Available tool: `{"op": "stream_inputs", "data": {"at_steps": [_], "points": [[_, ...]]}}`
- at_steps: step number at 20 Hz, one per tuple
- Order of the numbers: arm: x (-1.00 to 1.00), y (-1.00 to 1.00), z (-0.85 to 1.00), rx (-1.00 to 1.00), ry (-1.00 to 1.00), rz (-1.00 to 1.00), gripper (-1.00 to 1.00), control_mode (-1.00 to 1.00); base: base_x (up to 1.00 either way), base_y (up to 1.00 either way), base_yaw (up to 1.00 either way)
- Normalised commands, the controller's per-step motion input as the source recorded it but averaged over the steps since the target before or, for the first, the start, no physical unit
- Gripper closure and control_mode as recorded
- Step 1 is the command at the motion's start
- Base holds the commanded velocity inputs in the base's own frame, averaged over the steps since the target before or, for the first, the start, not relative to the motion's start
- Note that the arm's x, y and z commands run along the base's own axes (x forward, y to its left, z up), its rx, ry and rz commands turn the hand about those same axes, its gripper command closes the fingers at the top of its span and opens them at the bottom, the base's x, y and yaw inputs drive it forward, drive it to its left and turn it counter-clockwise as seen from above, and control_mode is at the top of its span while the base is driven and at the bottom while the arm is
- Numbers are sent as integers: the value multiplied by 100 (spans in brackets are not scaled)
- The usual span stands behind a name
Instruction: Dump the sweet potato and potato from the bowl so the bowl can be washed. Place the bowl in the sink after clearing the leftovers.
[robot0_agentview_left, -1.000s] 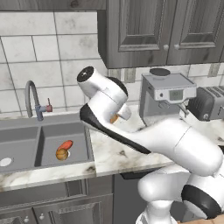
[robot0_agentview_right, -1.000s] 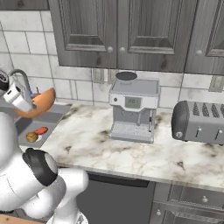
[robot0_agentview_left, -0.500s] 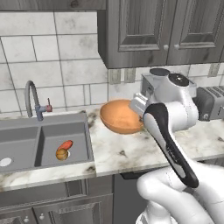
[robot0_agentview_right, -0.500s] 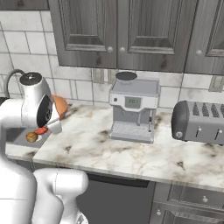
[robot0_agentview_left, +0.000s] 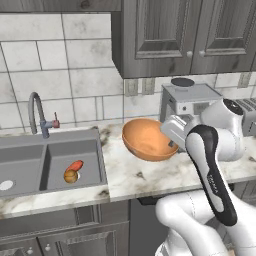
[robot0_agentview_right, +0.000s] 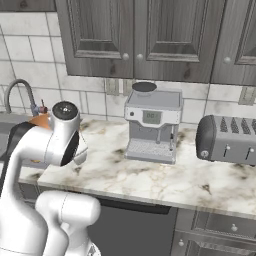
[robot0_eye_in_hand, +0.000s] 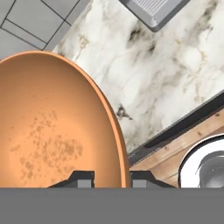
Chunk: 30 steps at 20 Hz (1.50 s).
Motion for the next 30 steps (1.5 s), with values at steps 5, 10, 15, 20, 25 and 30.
{"op": "stream_inputs", "data": {"at_steps": [5,10,15,20,25,30], "points": [[-4,2,-1,0,0,0,100,-100,0,0,0],[-28,11,-9,0,0,0,100,100,-18,12,0],[0,0,0,0,0,0,100,100,-26,62,0],[0,0,0,0,0,0,100,100,-9,96,-5],[0,0,0,0,0,0,100,100,-1,100,-11],[0,0,0,0,0,0,100,100,0,100,-13]]}}
